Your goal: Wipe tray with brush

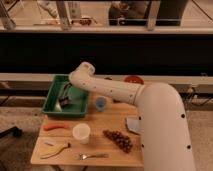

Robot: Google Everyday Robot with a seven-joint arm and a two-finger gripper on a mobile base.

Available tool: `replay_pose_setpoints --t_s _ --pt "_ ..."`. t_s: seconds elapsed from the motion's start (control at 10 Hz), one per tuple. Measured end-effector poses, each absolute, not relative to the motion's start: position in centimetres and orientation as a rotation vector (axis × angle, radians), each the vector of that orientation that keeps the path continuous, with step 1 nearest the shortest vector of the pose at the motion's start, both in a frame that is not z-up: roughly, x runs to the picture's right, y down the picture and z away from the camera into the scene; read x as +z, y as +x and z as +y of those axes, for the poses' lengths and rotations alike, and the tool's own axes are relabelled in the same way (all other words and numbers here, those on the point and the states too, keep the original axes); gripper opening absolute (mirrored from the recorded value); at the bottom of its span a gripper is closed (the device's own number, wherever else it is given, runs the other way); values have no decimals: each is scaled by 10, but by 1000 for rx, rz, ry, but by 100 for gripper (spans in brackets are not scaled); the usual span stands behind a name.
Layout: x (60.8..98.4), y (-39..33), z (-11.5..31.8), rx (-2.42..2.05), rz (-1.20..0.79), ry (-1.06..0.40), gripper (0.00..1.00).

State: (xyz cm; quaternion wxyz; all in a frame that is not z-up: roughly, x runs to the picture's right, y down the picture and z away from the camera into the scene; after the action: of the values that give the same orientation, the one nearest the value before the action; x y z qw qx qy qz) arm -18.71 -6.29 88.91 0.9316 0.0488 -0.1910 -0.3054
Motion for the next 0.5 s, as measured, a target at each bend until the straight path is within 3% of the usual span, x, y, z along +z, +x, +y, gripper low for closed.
replay_pose_setpoints --t_s 0.5 --pt "860 -146 -56 -608 -319 92 0"
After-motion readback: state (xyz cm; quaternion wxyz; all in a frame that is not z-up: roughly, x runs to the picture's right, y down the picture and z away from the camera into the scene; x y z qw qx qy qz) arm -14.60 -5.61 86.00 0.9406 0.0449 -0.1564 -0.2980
